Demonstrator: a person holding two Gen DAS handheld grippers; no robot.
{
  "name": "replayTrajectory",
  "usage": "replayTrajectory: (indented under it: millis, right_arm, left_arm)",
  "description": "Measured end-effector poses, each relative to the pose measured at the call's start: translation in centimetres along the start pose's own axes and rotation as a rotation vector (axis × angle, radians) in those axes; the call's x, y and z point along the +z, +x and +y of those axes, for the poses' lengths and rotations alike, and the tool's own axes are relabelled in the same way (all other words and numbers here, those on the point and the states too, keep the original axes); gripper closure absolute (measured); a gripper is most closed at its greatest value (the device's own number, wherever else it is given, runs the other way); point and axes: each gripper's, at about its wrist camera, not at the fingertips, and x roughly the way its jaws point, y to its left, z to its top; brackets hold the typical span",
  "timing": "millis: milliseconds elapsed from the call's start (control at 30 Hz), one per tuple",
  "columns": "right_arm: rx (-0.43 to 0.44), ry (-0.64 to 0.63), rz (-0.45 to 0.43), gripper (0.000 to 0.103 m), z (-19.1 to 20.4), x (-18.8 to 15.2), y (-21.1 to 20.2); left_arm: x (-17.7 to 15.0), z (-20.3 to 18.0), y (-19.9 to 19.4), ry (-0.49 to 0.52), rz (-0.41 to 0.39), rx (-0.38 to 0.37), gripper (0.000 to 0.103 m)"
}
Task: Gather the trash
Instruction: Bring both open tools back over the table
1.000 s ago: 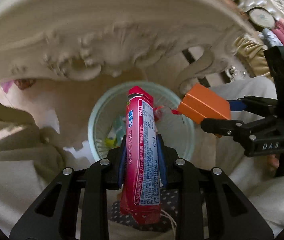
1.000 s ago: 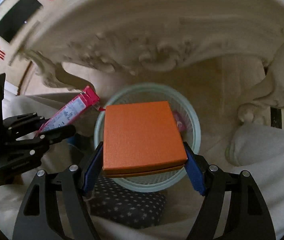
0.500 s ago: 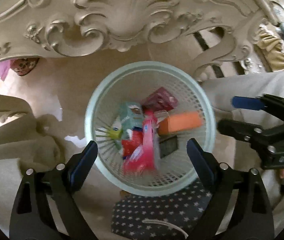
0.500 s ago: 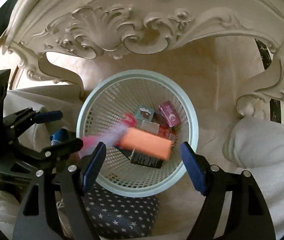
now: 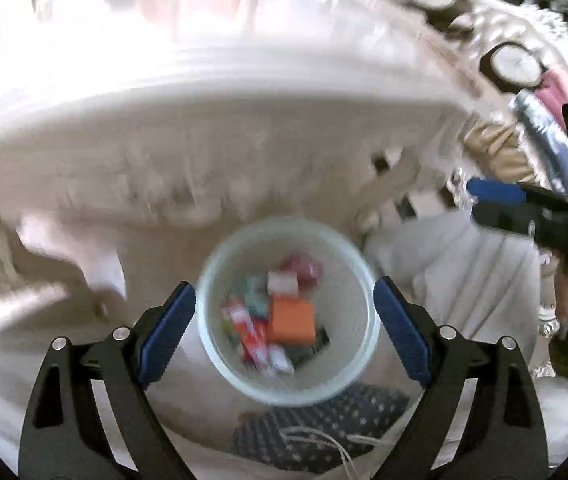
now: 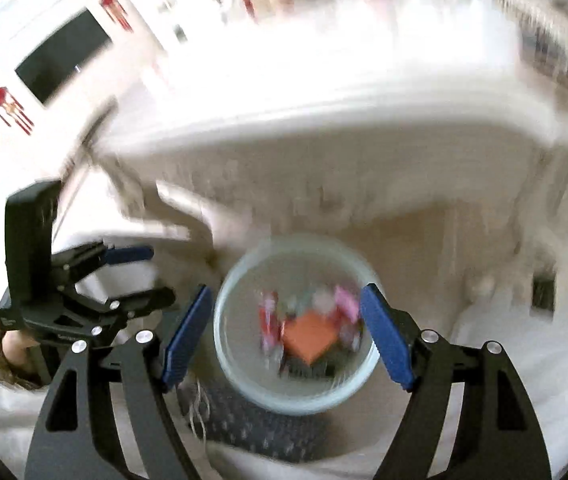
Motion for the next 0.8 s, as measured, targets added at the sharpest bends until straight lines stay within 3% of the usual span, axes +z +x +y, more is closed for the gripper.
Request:
replayTrajectory:
  millis: [133,167,200,267,333,533,633,667,800]
  right_arm:
    - [-0.09,0.002,-0.139,0.03,-2.1,5.4,-1.3]
    - [-0.125,0.007,-0.17,0.03,-2.9,7.2,-1.2]
    - [-0.14,0.008,-0.188,0.03,-3.3,8.5,-1.0]
    - [-0.169,0.007,-0.217,0.03,-4.1,11.3,-0.4]
    - [-0.178,0.01,-0.229,0.03,-4.3,13.5,0.3]
    - [-0.176,-0.084,-0.247,0.03,-3.5,17.6,2.4]
    - [-0.207,-0.149,-0.262,0.03,-2.7,19.3,2.7]
    - [-0.226,-0.171,-0.273,0.03,-2.6,20.4,2.9]
    - [-0.299,-0.178,-0.302,0.03,-3.6,24.8,4.3]
  left_arm:
    - [5.1,1.6,-2.2,0.042,-0.099,0.066,0.015]
    - [6.4,2.3,-2.3,0.029,-0.097,0.072,0.004]
    - [7.4,3.2,-2.1,-0.024,-0.053,-0.016,0.005]
    - [8.5,4.3,-2.1,-0.114,0.017,-0.08,0.005]
    - [8.8,4.7,-2.3,-0.119,0.069,-0.123,0.005]
    - [8.8,3.4,-5.9,-0.085,0.074,-0.21,0.005]
    - [11.0,1.7,-9.2,0.02,-0.017,-0.193,0.005]
    - [12.4,1.4,-10.3,0.055,-0.082,-0.171,0.005]
    - [19.4,2.7,-10.6,0.093,-0.336,-0.009,0.005]
